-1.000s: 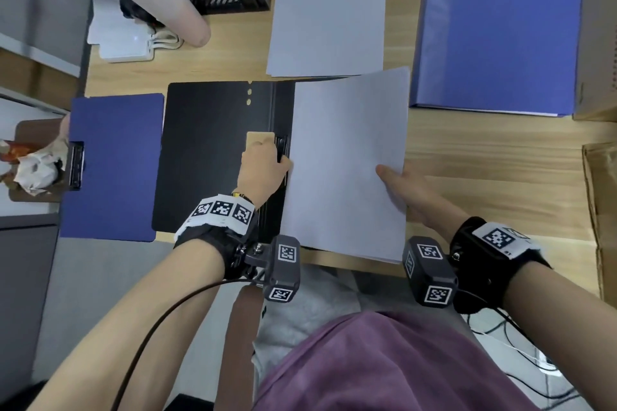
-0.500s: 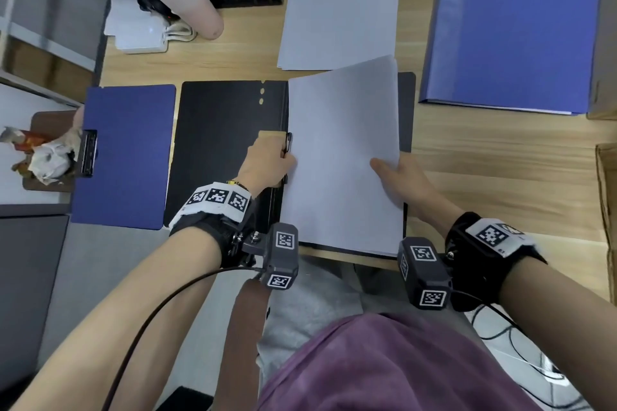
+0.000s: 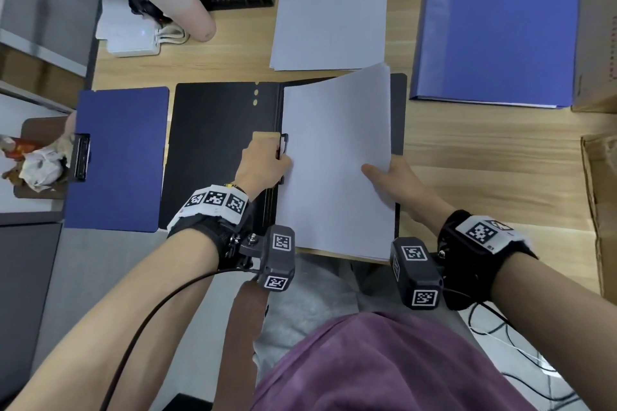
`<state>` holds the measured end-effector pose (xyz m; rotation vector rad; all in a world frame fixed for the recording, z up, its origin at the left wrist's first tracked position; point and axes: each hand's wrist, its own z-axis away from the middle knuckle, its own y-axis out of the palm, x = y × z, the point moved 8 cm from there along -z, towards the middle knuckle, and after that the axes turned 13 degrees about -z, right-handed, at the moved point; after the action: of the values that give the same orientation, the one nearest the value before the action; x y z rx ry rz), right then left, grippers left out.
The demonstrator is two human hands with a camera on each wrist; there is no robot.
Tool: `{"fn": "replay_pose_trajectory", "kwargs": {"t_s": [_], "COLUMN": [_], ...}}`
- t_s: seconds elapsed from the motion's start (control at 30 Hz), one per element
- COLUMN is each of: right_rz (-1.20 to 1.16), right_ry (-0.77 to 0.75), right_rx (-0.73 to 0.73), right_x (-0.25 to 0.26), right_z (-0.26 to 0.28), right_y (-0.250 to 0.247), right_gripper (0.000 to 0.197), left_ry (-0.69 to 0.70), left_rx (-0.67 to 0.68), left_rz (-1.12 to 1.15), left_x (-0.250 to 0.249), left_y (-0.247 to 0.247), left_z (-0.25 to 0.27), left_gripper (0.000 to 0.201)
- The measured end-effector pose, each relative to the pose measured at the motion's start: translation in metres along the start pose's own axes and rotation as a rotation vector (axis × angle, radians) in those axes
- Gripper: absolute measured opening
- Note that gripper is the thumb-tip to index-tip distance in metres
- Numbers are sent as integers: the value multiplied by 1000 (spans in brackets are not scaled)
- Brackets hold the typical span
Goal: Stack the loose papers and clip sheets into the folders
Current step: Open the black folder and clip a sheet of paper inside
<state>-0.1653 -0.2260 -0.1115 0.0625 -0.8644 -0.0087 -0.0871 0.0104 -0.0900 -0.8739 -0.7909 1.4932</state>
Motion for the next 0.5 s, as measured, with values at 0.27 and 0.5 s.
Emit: {"fn": "replay_pose_trajectory", "kwargs": {"t_s": [0.27,0.5], "right_rz": [-51,30], "right_ry": [-23,23], "right_rx": [-22,11], "right_x": [2,-1], "right_z": [-2,-5], "right_y": [7,13], "right_gripper": [34,36], "left_ry": [11,-20], "left_rx": [5,37], "left_rz": [-46,19], "left_x": [-3,6], "left_y": [-9,2], "left_z": [0,-5], "left_gripper": [23,20]}}
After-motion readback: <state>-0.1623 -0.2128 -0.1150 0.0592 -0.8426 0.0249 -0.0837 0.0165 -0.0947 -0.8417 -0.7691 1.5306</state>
